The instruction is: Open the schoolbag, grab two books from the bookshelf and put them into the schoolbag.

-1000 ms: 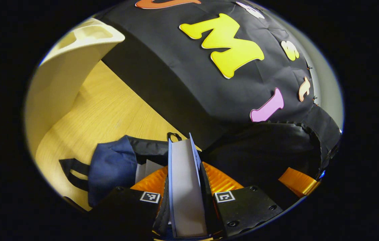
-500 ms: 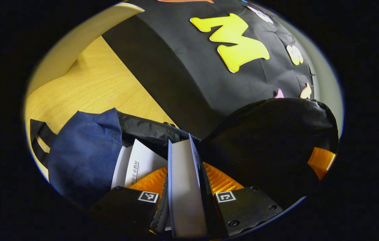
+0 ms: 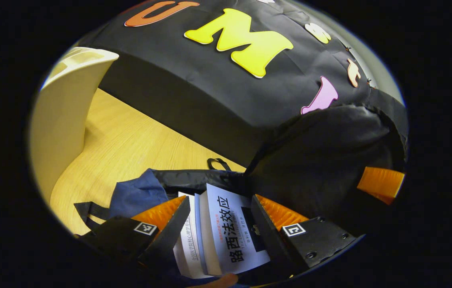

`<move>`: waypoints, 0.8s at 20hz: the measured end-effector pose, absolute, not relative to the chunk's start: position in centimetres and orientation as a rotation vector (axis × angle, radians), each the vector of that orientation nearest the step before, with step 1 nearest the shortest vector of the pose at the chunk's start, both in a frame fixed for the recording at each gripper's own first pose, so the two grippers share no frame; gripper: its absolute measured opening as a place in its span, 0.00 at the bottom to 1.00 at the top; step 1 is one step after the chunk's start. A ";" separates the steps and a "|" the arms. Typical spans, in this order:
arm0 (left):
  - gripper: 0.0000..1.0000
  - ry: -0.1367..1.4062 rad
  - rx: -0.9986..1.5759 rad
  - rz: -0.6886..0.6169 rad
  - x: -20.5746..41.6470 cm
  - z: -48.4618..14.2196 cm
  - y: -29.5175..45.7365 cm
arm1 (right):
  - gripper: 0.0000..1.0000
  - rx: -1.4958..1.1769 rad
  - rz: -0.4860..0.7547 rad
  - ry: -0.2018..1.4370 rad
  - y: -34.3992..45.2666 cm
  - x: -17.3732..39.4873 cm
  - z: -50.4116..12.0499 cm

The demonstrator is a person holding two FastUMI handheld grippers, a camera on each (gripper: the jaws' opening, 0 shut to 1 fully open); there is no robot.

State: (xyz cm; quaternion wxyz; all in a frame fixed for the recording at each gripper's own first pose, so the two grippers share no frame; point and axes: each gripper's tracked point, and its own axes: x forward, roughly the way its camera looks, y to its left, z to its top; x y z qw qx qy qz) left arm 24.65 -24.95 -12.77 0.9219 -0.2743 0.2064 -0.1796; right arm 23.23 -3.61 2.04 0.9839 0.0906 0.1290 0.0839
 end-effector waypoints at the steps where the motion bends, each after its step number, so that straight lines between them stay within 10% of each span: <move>1: 0.98 0.419 -0.514 -0.330 24.7 -12.9 -23.6 | 0.09 0.171 0.145 0.262 -4.3 23.4 1.9; 16: 0.98 0.290 -0.301 -0.250 19.4 -6.4 -14.4 | 0.10 0.121 0.059 0.308 -4.8 21.7 -0.7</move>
